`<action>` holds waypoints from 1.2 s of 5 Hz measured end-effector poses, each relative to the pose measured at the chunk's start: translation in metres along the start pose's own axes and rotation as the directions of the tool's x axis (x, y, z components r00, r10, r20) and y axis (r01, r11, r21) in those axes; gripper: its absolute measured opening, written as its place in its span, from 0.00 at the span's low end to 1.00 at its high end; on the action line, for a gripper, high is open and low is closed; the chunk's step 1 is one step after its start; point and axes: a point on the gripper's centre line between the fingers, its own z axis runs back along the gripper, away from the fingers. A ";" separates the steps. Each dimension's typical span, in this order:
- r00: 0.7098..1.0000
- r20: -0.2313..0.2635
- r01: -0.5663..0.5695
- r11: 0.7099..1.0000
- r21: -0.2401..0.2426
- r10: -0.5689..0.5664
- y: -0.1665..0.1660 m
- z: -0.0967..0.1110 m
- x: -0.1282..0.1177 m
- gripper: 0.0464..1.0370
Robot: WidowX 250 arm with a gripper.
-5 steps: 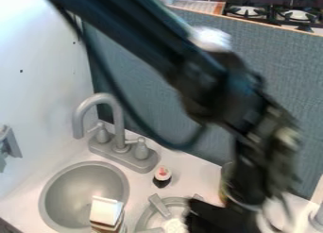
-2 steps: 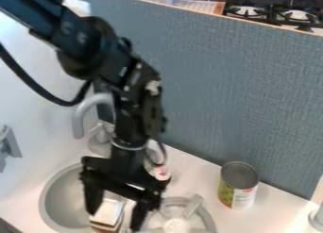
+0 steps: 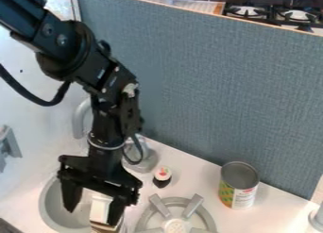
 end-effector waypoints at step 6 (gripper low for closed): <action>0.993 0.110 0.058 0.993 -0.098 -0.047 0.009 -0.038 0.036 0.96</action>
